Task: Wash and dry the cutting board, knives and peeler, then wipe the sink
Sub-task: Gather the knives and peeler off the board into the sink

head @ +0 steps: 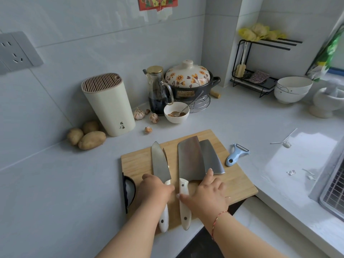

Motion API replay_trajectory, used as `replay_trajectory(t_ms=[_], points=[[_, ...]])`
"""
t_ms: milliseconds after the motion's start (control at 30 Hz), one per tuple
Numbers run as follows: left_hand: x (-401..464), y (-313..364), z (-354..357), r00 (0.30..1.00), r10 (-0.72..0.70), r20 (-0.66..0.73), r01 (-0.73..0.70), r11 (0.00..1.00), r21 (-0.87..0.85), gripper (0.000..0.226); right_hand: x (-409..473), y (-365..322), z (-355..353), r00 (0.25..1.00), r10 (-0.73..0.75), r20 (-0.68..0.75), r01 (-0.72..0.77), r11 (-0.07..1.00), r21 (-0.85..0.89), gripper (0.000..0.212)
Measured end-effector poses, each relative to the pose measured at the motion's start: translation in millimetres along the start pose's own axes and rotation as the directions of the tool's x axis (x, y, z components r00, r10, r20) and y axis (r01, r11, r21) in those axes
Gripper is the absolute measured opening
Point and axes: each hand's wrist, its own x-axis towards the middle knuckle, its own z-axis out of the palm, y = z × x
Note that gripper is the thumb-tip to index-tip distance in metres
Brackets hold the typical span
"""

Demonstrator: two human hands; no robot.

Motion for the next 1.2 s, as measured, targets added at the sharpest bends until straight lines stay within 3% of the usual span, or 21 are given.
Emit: replay_trajectory(t_ms=[100, 200, 367, 533, 700, 767, 867, 1000, 1200], points=[[-0.9, -0.3, -0.6, 0.999, 0.023, 0.03, -0.022, 0.999, -0.034, 0.03, -4.0, 2.1, 1.0, 1.0, 0.016, -0.005, -0.016, 1.0, -0.001, 0.127], [-1.3, 0.8, -0.3, 0.999, 0.027, 0.032, -0.025, 0.997, -0.071, 0.023, -3.3, 6.6, -0.1, 0.997, 0.071, -0.011, -0.07, 0.995, 0.074, 0.121], [-5.3, 1.2, -8.2, 0.994, 0.063, 0.093, -0.042, 0.977, -0.211, 0.018, 7.6, 22.6, -0.8, 0.993, 0.115, -0.013, -0.111, 0.976, 0.187, 0.049], [-15.6, 8.3, -13.7, 0.969, 0.07, 0.238, 0.071, 0.843, -0.534, 0.019, 15.9, 29.7, -7.1, 0.984, 0.114, 0.136, -0.145, 0.959, 0.244, 0.023], [-23.7, 10.0, -7.9, 0.933, 0.108, 0.343, 0.17, 0.707, -0.686, 0.033, 15.5, 26.5, -9.1, 0.952, 0.084, 0.294, -0.23, 0.83, 0.508, 0.025], [-26.1, 11.5, -6.6, 0.92, 0.115, 0.376, 0.207, 0.671, -0.712, 0.029, 13.2, 25.4, -10.6, 0.939, 0.068, 0.338, -0.263, 0.775, 0.575, 0.029], [-26.4, 12.4, -4.9, 0.913, 0.111, 0.392, 0.226, 0.662, -0.715, 0.021, 9.1, 25.2, -15.0, 0.93, 0.015, 0.368, -0.271, 0.705, 0.656, 0.031], [-26.0, 10.6, -3.5, 0.916, 0.105, 0.387, 0.228, 0.659, -0.717, 0.025, 9.2, 25.5, -15.2, 0.921, -0.015, 0.389, -0.285, 0.654, 0.701, 0.031], [-28.6, 6.8, -2.2, 0.917, 0.132, 0.377, 0.216, 0.631, -0.745, 0.029, 7.2, 29.4, -10.3, 0.891, -0.082, 0.447, -0.357, 0.483, 0.799, 0.026]])
